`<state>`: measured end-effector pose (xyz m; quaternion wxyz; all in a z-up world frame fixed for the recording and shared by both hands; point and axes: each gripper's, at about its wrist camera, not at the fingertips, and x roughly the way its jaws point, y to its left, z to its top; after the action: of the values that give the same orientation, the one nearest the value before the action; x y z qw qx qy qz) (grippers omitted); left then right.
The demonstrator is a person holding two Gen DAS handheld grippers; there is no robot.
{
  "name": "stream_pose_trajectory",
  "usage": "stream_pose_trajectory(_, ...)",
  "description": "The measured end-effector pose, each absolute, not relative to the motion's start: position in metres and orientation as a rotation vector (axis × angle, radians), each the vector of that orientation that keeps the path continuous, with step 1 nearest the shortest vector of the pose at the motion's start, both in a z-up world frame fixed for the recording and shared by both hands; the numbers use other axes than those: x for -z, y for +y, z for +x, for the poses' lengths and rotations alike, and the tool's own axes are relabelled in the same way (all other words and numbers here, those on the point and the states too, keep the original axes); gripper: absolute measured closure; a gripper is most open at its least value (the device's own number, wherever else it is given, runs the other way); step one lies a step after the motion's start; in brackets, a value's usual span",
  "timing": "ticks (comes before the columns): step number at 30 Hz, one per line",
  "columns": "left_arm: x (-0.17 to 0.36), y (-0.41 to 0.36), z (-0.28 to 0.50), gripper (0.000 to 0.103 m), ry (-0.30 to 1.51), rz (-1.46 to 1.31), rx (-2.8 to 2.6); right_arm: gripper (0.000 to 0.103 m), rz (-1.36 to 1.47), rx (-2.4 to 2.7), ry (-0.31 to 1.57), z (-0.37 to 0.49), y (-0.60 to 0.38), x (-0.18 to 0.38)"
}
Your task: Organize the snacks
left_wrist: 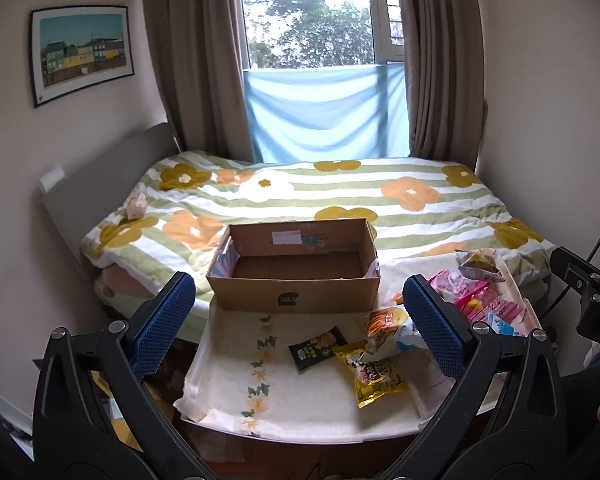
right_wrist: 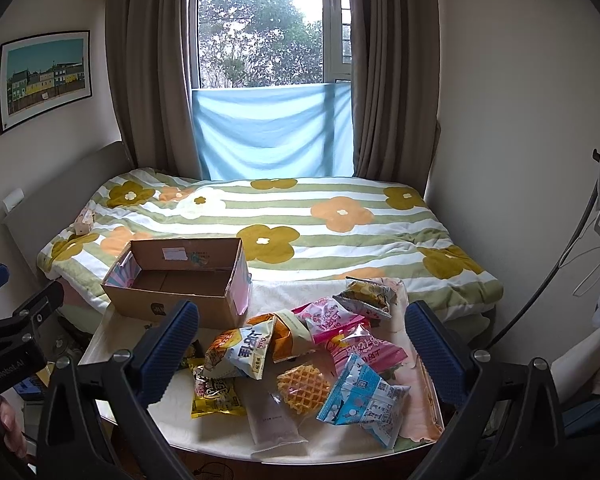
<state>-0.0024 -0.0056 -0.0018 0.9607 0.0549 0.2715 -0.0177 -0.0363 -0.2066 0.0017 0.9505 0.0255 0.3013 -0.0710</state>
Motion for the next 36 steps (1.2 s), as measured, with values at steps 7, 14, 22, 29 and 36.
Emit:
stream_pose_trajectory(7,0.002,-0.006,-0.003,0.000,0.556,0.107,0.046,0.000,0.053,0.143,0.614,-0.036,-0.207,-0.001)
stream_pose_trajectory(14,0.002,-0.005,-0.002,0.000,0.566,0.094,0.051,0.000,0.053,0.143,0.617,-0.036,-0.208,-0.002)
stream_pose_trajectory(22,0.005,-0.005,-0.002,0.000,0.580,0.104,0.050,0.000,0.057,0.139,0.618,-0.040,-0.207,0.006)
stream_pose_trajectory(29,0.005,-0.003,-0.002,0.000,0.577,0.095,0.041,0.000,0.055,0.139,0.621,-0.042,-0.206,0.007)
stream_pose_trajectory(36,0.007,-0.003,0.000,0.000,0.578,0.097,0.031,0.000,0.054,0.138,0.625,-0.041,-0.205,0.008)
